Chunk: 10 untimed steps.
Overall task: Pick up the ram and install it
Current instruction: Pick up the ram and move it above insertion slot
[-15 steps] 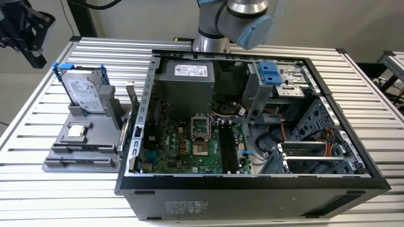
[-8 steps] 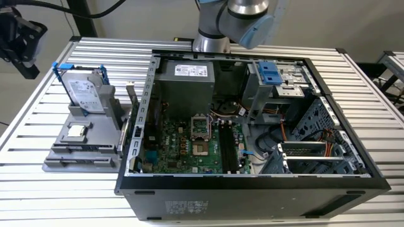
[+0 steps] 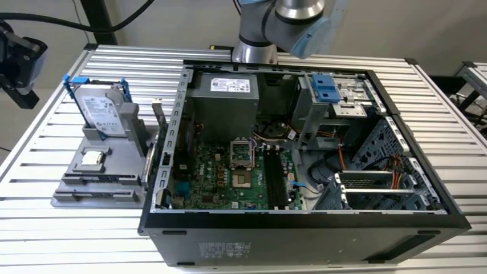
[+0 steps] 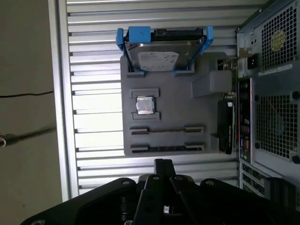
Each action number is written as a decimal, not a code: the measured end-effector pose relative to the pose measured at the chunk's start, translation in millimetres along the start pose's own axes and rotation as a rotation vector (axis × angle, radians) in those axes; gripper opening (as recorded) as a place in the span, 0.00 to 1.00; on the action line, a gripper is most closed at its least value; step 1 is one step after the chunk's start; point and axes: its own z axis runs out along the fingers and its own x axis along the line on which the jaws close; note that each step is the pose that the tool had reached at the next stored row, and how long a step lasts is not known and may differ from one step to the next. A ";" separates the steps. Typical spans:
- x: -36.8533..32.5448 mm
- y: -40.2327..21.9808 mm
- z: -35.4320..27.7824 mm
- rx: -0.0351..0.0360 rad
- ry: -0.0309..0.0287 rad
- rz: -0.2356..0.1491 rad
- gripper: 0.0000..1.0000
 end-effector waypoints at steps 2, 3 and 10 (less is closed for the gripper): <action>-0.3 -5.5 -0.1 0.0000 0.0000 0.000 0.00; -0.6 -8.5 -0.2 0.0000 0.0002 0.000 0.00; -1.3 -19.8 -0.3 0.0003 0.0012 0.000 0.00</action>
